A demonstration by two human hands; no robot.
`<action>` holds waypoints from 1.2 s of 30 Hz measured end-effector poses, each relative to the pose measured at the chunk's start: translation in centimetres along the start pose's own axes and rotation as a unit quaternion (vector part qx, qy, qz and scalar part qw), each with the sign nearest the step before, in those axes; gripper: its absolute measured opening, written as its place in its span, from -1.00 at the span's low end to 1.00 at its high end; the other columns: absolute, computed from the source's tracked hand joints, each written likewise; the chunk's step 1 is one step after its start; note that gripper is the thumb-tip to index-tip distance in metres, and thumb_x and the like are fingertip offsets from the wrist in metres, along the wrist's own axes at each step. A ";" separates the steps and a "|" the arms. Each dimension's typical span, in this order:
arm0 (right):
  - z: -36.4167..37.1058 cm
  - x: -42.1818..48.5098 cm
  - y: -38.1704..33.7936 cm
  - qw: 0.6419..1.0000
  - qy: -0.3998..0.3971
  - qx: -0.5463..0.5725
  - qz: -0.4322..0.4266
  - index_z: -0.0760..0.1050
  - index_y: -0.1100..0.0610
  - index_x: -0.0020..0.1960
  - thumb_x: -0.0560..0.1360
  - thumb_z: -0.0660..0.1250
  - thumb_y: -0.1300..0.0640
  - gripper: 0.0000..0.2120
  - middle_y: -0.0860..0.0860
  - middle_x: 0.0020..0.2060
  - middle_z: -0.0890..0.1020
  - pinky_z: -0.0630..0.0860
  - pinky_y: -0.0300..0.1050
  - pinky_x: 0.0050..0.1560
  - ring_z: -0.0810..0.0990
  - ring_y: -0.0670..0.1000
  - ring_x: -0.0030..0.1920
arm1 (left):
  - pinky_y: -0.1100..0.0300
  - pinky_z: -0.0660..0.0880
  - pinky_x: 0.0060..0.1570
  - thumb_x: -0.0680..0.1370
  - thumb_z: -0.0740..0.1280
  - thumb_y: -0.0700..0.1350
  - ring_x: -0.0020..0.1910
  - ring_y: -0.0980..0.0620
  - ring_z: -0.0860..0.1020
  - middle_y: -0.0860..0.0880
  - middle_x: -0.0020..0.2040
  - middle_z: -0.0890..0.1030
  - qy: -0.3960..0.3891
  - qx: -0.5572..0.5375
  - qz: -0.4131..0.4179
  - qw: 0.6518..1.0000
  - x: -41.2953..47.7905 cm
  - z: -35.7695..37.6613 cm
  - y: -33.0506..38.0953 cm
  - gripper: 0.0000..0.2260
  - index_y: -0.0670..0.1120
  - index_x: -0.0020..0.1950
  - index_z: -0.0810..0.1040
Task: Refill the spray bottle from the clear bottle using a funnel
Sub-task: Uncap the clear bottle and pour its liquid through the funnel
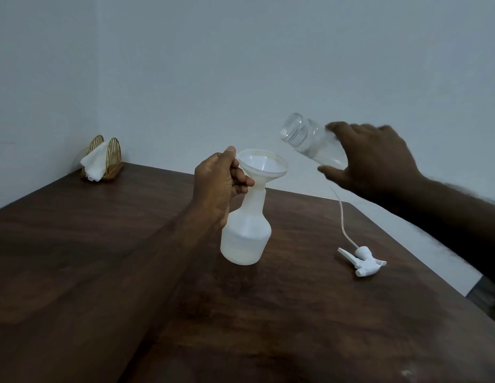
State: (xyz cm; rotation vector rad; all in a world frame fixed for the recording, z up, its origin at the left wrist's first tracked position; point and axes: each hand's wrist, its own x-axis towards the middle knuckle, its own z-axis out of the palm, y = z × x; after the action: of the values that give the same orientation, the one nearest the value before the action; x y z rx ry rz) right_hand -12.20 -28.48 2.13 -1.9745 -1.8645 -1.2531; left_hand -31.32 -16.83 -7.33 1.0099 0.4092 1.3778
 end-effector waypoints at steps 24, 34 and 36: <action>0.8 -6.0 -15.3 0.792 -0.092 0.592 0.118 0.42 -0.03 0.21 0.25 0.56 -0.20 -0.36 -0.15 0.02 0.66 0.63 -0.03 0.01 0.65 -0.16 -0.04 | 0.20 0.44 -0.23 0.47 0.33 0.25 -0.14 0.11 0.51 0.06 -0.10 0.53 -0.102 0.679 0.016 0.727 -6.5 -13.7 3.9 -0.66 0.04 0.06 0.49; 0.5 -5.7 -16.4 0.795 -0.100 0.585 0.127 0.43 -0.02 0.13 0.29 0.56 -0.17 -0.47 -0.15 -0.10 0.64 0.43 -0.40 -0.27 0.61 -0.23 -0.20 | 0.30 0.44 -0.13 0.45 0.44 0.12 0.05 0.10 0.45 0.10 0.10 0.41 -0.274 0.748 -0.144 0.588 -8.7 -13.1 6.9 -0.46 0.06 0.37 0.36; 0.4 -5.7 -16.5 0.791 -0.105 0.588 0.132 0.44 -0.03 0.13 0.28 0.57 -0.19 -0.46 -0.15 -0.09 0.64 0.47 -0.33 -0.22 0.62 -0.21 -0.16 | 0.28 0.47 -0.11 0.44 0.45 0.10 0.04 0.09 0.47 0.05 0.12 0.46 -0.252 0.750 -0.114 0.600 -8.3 -13.0 6.9 -0.49 0.04 0.33 0.40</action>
State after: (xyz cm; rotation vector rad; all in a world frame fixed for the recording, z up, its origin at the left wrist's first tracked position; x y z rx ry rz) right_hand -25.88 -28.99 -8.73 -1.4995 -1.6371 0.2845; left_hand -47.18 -20.82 -11.52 2.4972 1.2826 0.1256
